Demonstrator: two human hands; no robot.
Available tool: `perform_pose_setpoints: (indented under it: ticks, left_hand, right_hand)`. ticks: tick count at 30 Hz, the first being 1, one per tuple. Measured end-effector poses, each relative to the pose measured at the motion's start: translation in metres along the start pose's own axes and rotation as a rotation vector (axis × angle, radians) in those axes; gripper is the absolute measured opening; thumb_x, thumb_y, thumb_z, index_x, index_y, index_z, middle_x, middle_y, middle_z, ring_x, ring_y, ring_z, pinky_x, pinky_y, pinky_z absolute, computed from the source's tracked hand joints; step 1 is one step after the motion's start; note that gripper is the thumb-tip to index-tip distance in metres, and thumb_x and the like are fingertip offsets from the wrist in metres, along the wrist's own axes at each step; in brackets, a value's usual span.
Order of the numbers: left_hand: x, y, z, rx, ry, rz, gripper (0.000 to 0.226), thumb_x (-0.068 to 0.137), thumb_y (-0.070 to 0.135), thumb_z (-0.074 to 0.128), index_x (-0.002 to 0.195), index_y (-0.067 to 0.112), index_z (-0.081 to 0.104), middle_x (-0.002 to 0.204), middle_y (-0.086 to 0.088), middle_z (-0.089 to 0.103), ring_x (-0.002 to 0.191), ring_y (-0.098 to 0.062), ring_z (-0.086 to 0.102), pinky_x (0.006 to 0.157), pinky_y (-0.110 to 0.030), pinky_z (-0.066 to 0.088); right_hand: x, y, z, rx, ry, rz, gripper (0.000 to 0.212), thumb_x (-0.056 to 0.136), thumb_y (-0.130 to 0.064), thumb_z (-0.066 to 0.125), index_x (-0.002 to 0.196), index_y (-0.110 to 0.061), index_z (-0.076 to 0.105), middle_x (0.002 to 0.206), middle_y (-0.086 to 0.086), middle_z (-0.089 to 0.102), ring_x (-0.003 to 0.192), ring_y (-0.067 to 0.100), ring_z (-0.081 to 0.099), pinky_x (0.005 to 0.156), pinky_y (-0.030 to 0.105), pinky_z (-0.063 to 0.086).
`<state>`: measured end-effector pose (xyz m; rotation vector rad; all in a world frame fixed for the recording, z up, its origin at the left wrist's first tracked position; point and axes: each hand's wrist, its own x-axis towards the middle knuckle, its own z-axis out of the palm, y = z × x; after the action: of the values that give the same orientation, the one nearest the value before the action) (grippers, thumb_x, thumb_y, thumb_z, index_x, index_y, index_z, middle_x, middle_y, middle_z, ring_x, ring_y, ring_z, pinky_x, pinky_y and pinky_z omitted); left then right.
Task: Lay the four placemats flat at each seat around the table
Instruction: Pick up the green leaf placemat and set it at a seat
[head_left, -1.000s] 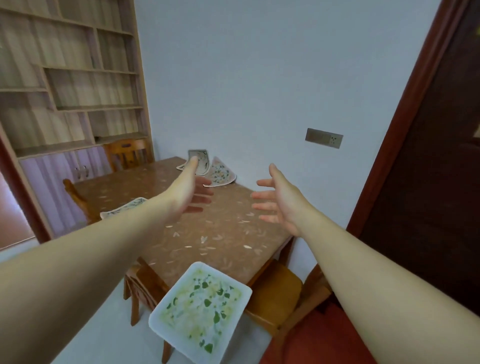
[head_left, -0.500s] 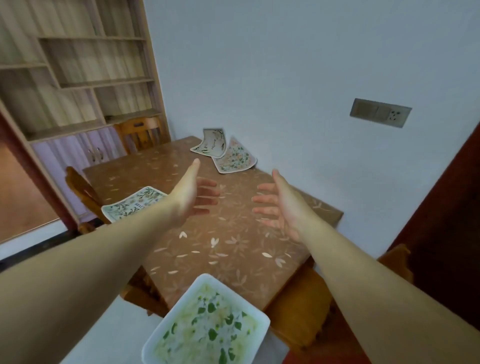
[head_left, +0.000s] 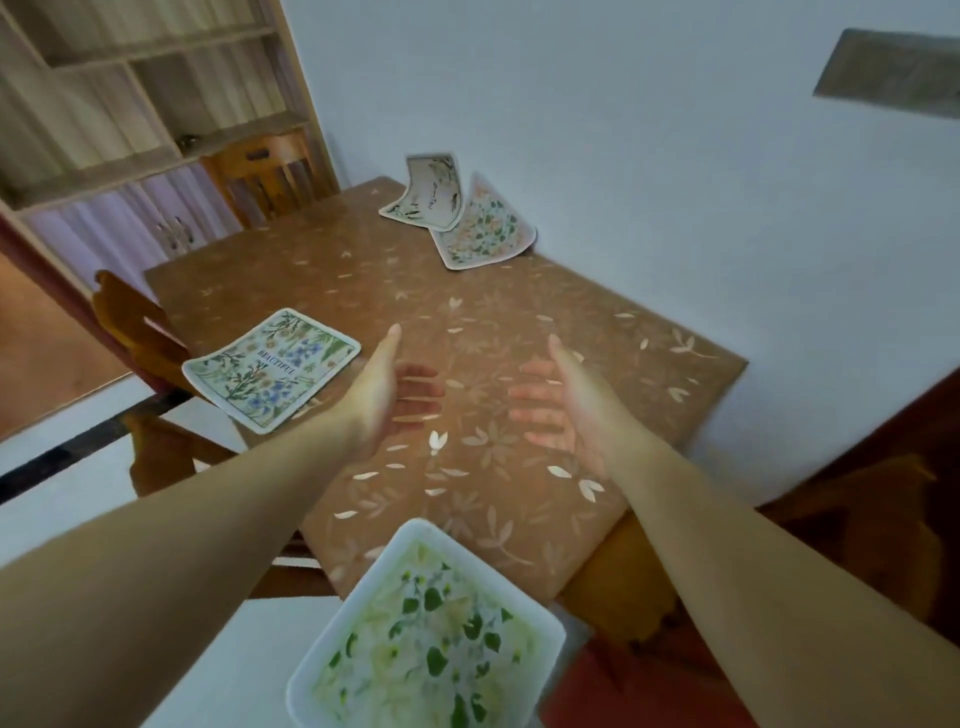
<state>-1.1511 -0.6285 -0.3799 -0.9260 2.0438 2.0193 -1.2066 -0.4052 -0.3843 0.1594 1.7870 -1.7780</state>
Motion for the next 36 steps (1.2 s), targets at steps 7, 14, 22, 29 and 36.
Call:
perform_pose_setpoints:
  ticks: [7, 14, 22, 29, 36]
  left_hand:
    - [0.046, -0.064, -0.002, 0.059, -0.103, -0.158, 0.085, 0.097, 0.074, 0.021, 0.127, 0.008, 0.065, 0.127, -0.016, 0.070, 0.111, -0.031, 0.066, 0.082, -0.036, 0.052]
    - [0.077, -0.128, -0.010, 0.222, -0.244, -0.241, 0.078, 0.099, 0.071, 0.023, 0.113, 0.011, 0.071, 0.115, -0.012, 0.074, 0.108, -0.031, 0.068, 0.099, -0.045, 0.051]
    - [0.110, -0.178, -0.024, 0.436, -0.241, -0.257, 0.070, 0.099, 0.070, 0.023, 0.101, 0.021, 0.072, 0.100, -0.006, 0.073, 0.096, -0.027, 0.068, 0.087, -0.042, 0.053]
    - [0.119, -0.207, -0.057, 0.500, -0.215, -0.411, 0.076, 0.100, 0.069, 0.023, 0.116, 0.008, 0.064, 0.101, -0.006, 0.066, 0.110, -0.032, 0.059, 0.100, -0.048, 0.042]
    - [0.119, -0.220, -0.067, 0.381, -0.298, -0.529, 0.095, 0.095, 0.075, 0.017, 0.145, 0.000, 0.045, 0.135, -0.016, 0.060, 0.120, -0.032, 0.053, 0.106, -0.048, 0.037]
  right_hand:
    - [0.025, 0.065, 0.001, 0.044, 0.096, 0.147, 0.060, 0.095, -0.073, 0.044, 0.119, -0.025, 0.070, 0.111, 0.003, 0.078, 0.100, 0.024, 0.076, 0.091, 0.046, 0.056]
    - [0.023, 0.139, 0.011, 0.192, 0.255, 0.281, 0.058, 0.099, -0.063, 0.049, 0.118, -0.014, 0.072, 0.108, 0.009, 0.074, 0.096, 0.027, 0.070, 0.084, 0.044, 0.062]
    - [0.002, 0.222, 0.011, 0.240, 0.458, 0.427, 0.049, 0.102, -0.060, 0.048, 0.110, -0.019, 0.072, 0.104, 0.007, 0.079, 0.095, 0.026, 0.074, 0.085, 0.043, 0.055]
    - [-0.037, 0.283, 0.002, 0.349, 0.686, 0.516, 0.044, 0.106, -0.049, 0.045, 0.105, -0.013, 0.071, 0.111, 0.009, 0.073, 0.096, 0.027, 0.067, 0.074, 0.039, 0.050]
    - [-0.054, 0.300, 0.005, 0.451, 0.763, 0.525, 0.042, 0.104, -0.047, 0.052, 0.102, -0.009, 0.071, 0.063, 0.001, 0.075, 0.071, 0.022, 0.067, 0.056, 0.033, 0.050]
